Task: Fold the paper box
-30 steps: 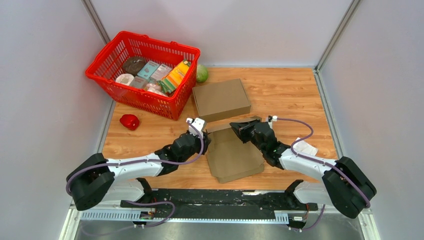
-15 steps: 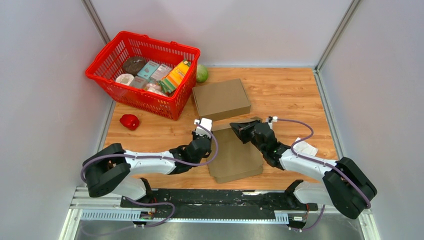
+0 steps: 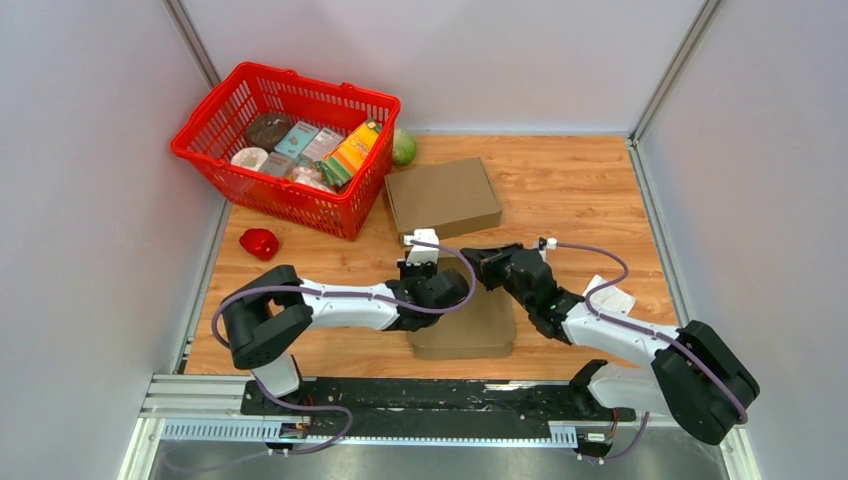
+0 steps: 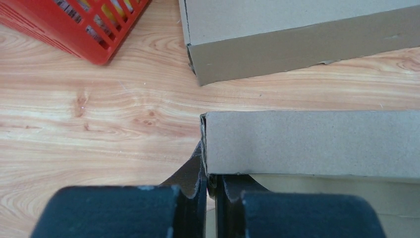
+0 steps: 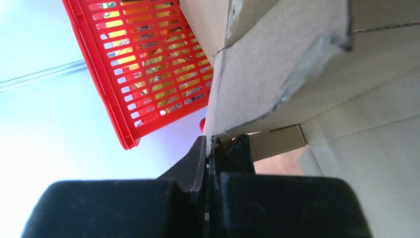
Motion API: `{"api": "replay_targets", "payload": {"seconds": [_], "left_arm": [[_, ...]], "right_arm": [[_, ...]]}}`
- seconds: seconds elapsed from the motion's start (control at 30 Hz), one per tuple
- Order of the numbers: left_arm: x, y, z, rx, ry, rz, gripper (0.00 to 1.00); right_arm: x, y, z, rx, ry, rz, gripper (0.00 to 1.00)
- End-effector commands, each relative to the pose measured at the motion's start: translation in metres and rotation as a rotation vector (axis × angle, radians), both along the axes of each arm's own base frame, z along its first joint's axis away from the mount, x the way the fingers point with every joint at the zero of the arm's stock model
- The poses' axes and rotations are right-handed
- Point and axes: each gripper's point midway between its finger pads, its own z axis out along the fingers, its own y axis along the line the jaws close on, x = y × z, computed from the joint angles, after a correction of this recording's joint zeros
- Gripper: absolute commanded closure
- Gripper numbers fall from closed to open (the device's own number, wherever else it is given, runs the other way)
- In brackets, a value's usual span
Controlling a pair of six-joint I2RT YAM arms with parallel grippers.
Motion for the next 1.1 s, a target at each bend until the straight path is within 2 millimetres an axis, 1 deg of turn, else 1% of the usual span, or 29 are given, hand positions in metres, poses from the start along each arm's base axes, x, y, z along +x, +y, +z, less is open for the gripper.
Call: {"api": "replay_targets", "payload": {"seconds": [0.0,0.03,0.07,0.1,0.13,0.17,0.2,0.23,0.27,0.3,0.33,0.37,0.4,0.43,0.47,0.5,0.53,0.57,0.63,0.67,0.7,0.73,0.8,0.83,0.87,0.93,1.0,1.03,1.07], "left_arm": [[-0.003,0.019,-0.021,0.051,-0.006,0.007,1.00],[-0.005,0.013,-0.025,0.063,0.012,-0.061,1.00],[-0.006,0.010,-0.021,0.027,0.001,-0.085,1.00],[-0.006,0.009,-0.022,-0.009,-0.015,-0.105,1.00],[-0.007,0.006,-0.023,0.006,-0.012,-0.149,1.00],[-0.008,0.003,-0.018,-0.010,-0.025,-0.173,1.00],[-0.009,0.004,-0.019,-0.027,-0.038,-0.190,1.00],[-0.010,0.001,-0.018,-0.019,-0.038,-0.223,1.00],[-0.011,0.000,-0.016,-0.030,-0.042,-0.236,1.00],[-0.013,0.000,-0.017,-0.033,-0.038,-0.247,1.00],[-0.014,0.001,-0.018,-0.033,-0.034,-0.247,1.00],[-0.014,0.002,-0.016,-0.037,-0.033,-0.243,1.00],[-0.015,0.006,-0.018,-0.023,-0.022,-0.233,1.00],[-0.016,0.008,-0.017,-0.038,-0.019,-0.212,1.00],[-0.016,0.010,-0.012,-0.041,-0.023,-0.202,1.00],[-0.017,0.014,-0.013,-0.028,-0.017,-0.194,1.00],[-0.017,0.015,-0.009,-0.040,-0.023,-0.187,1.00],[-0.017,0.016,-0.007,-0.043,-0.024,-0.183,1.00],[-0.018,0.022,-0.005,-0.027,-0.014,-0.161,1.00],[-0.018,0.024,-0.004,-0.023,-0.014,-0.151,1.00],[-0.018,0.026,-0.005,-0.017,-0.015,-0.144,1.00],[-0.018,0.026,-0.006,-0.014,-0.015,-0.151,1.00],[-0.019,0.023,-0.008,-0.024,-0.013,-0.163,1.00],[-0.019,0.023,-0.007,-0.031,-0.016,-0.161,1.00],[-0.019,0.025,-0.008,-0.032,-0.019,-0.156,1.00],[-0.019,0.025,-0.008,-0.039,-0.024,-0.159,1.00],[-0.020,0.024,-0.010,-0.041,-0.022,-0.168,1.00],[-0.020,0.024,-0.010,-0.044,-0.021,-0.171,1.00],[-0.020,0.024,-0.010,-0.044,-0.020,-0.172,1.00]], "right_arm": [[-0.017,-0.001,-0.019,-0.047,0.062,0.041,1.00],[-0.017,-0.002,-0.017,-0.043,0.058,0.035,1.00],[-0.017,-0.003,-0.017,-0.048,0.053,0.033,0.98],[-0.018,-0.004,-0.019,-0.068,0.049,0.041,0.95],[-0.017,-0.007,-0.014,-0.078,0.026,0.041,0.81],[-0.019,-0.012,-0.018,-0.119,0.027,0.048,0.73],[-0.021,-0.019,-0.018,-0.217,-0.027,0.086,0.64],[-0.017,-0.027,0.006,-0.250,-0.095,0.080,0.42],[-0.025,-0.043,-0.009,-0.400,-0.064,0.109,0.33],[-0.028,-0.054,-0.008,-0.574,-0.131,0.188,0.27],[-0.022,-0.060,0.020,-0.645,-0.193,0.217,0.18],[-0.040,-0.075,0.009,-0.752,-0.141,0.285,0.13],[-0.046,-0.081,0.011,-0.816,-0.149,0.333,0.09],[-0.052,-0.093,0.011,-0.919,-0.168,0.403,0.06],[-0.065,-0.104,0.016,-0.968,-0.135,0.447,0.05],[-0.070,-0.109,0.018,-1.004,-0.146,0.477,0.05],[-0.074,-0.112,0.021,-1.040,-0.166,0.519,0.08],[-0.080,-0.114,0.034,-1.043,-0.170,0.539,0.11],[-0.078,-0.112,0.047,-1.050,-0.198,0.547,0.19],[-0.073,-0.106,0.058,-1.056,-0.249,0.564,0.19],[-0.066,-0.104,0.054,-1.073,-0.228,0.573,0.21],[-0.060,-0.101,0.052,-1.088,-0.221,0.589,0.26],[-0.051,-0.087,0.059,-1.080,-0.269,0.637,0.26],[-0.045,-0.079,0.051,-1.077,-0.261,0.663,0.26],[-0.039,-0.067,0.057,-1.042,-0.309,0.675,0.26],[-0.029,-0.063,0.056,-1.039,-0.303,0.665,0.28],[-0.019,-0.059,0.063,-1.019,-0.331,0.637,0.32],[-0.015,-0.062,0.060,-1.009,-0.323,0.619,0.32],[-0.010,-0.056,0.061,-0.967,-0.343,0.631,0.33]]}}
